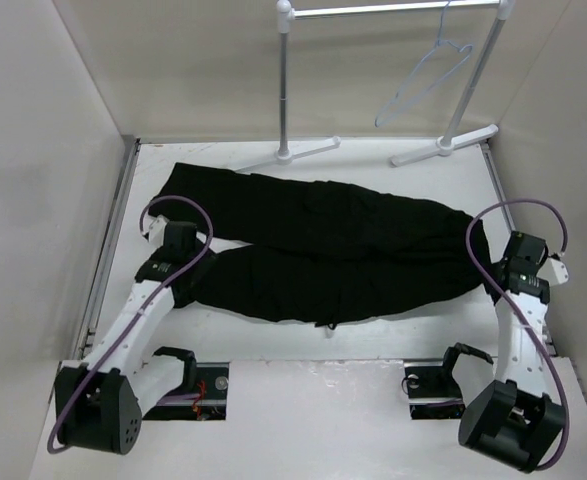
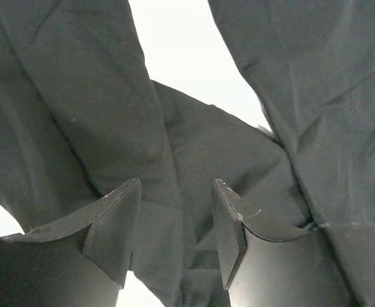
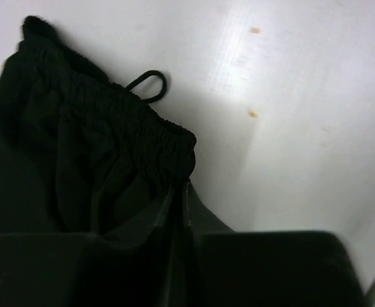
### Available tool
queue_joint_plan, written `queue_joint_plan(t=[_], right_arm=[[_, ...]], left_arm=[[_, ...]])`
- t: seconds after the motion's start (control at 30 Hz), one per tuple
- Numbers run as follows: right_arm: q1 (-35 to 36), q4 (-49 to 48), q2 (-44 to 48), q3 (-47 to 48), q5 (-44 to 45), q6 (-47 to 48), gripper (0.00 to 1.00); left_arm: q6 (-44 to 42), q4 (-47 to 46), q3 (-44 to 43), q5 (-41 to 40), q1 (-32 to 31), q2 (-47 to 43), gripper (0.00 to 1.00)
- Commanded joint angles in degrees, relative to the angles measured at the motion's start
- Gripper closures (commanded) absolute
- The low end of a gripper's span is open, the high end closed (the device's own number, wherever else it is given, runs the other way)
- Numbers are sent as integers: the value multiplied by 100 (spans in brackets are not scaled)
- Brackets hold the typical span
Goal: Place the trousers on the hanger
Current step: Flatten out the trousers at the center of the board.
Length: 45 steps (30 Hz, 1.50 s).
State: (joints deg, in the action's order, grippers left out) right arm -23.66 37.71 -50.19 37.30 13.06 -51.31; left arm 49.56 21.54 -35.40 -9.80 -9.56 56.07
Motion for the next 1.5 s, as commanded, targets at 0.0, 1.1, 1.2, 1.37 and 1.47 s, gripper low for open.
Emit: queue_joint_plan(t=[0.0,1.1,1.2,1.37,1.47], right_arm=[[-108,860,-17,-56,329,121,77],[6238,-739,607,137,-401,771,70],[6027,-695,651,251,-418,877,68],[5807,-739,572,304,-427,886,64],[5553,-905,493,278,-488,895,64]], left_arm=[[-43,-229,-590,-214,-216,377,54],[-1247,-282,-2603,-593,1717,4200,57],[-1265,-282,-2797,-620,1682,4482,70],[-1186,-124,-2964,-751,1550,4027,96],[-1177,139,-3209,-743,1427,3140,99]])
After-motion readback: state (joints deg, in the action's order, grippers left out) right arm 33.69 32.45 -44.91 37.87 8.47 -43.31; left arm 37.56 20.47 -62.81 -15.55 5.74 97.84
